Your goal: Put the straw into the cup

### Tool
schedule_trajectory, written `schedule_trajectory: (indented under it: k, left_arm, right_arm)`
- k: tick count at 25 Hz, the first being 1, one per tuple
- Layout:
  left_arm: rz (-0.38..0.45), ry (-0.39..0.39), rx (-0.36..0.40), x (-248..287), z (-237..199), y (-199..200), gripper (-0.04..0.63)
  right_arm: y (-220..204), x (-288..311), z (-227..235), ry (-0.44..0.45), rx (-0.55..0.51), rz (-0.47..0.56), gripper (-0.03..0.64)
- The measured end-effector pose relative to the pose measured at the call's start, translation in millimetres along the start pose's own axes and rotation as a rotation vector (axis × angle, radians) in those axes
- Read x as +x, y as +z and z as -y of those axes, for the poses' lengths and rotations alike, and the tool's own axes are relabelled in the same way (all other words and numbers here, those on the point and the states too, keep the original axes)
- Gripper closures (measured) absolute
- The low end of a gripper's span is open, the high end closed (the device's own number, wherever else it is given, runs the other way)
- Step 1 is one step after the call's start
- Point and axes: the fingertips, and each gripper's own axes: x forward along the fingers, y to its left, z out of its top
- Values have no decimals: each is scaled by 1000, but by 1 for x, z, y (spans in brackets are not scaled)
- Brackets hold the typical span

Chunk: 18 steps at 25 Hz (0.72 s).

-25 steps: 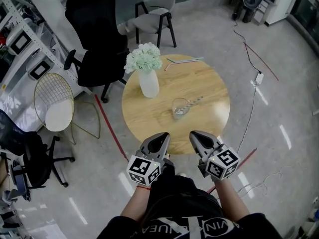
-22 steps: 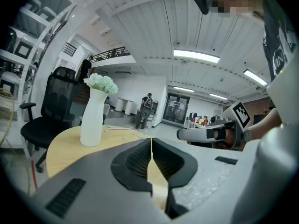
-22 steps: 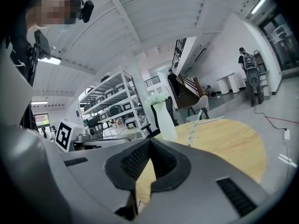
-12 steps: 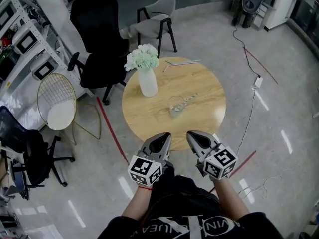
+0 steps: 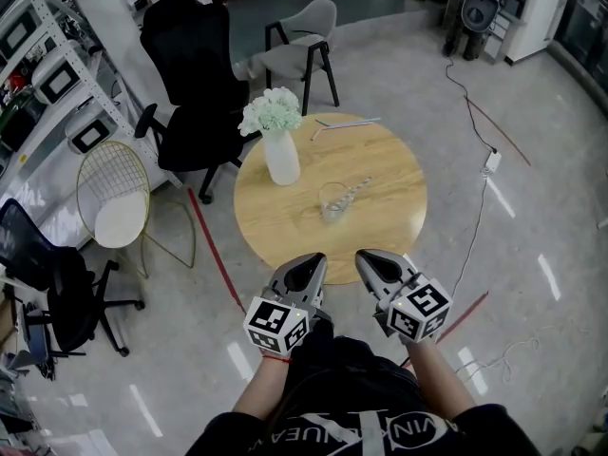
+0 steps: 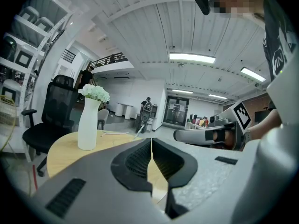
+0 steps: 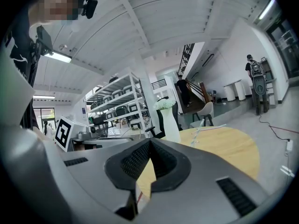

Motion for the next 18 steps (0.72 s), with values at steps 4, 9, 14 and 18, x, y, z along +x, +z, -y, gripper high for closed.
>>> schedule_trajectory:
  k: [4,9,14,18]
  left_arm:
    - [-5,-4,9,1,5,-1,578]
    - [-2,-5,16,1,9,3,578]
    - [-3,2,16,-3,11,3,578]
    - [-23,22,3,-9,7,-5,578]
  right_arm:
    - [0,-4,-1,1,-3,4,614]
    - [2,-8,-4,9,-4,11,614]
    - [2,-10,-7,19,-1,15,614]
    - [-5,-13,-11,25,8,1,614]
